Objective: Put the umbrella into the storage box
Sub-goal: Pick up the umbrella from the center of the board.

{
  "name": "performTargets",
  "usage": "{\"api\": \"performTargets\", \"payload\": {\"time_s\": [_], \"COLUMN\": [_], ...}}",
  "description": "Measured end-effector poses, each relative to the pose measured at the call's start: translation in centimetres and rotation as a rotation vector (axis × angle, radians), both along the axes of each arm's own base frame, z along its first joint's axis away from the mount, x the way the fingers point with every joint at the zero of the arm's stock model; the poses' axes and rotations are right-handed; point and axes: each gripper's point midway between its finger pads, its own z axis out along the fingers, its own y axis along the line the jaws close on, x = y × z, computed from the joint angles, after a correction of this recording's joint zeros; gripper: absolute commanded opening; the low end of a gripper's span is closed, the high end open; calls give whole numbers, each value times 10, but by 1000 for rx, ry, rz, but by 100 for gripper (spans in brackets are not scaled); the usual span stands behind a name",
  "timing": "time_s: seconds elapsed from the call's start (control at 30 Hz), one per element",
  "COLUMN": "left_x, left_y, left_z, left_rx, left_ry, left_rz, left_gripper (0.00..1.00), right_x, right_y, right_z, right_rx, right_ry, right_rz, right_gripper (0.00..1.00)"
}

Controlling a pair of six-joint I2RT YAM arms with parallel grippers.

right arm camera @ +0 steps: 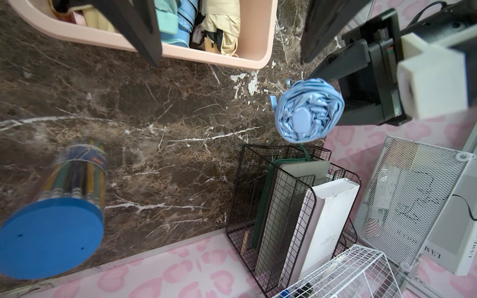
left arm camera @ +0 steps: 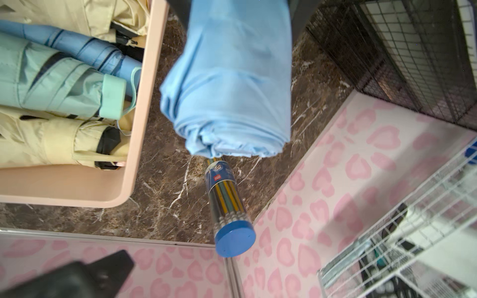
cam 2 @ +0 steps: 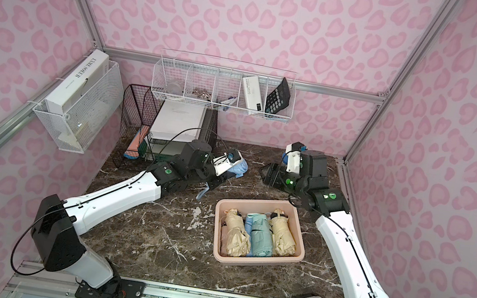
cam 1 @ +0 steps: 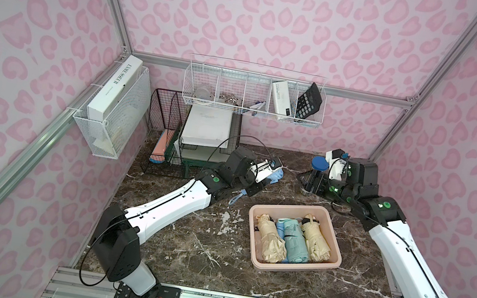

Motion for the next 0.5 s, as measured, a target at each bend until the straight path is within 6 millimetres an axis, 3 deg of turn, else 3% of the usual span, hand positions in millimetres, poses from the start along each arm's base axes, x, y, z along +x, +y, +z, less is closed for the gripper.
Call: {"api": "performTargets", "payload": {"time_s": [0.2,0.5], "left_x": [-35,-71], "left_y": [-29,-48], "left_z": [2,4], "left_rx": [95,220], "left_ry": [-144,-340], "left_rz": [-195,-358], "left_gripper": [0,0], "right_x": [-3,-18], "right_y": [-11,-14], "right_z": [36,29], "right_rx": [-6,-77], "right_ry": [-75,-31], "right_rz": [21,132], "right_gripper": [78,78]}}
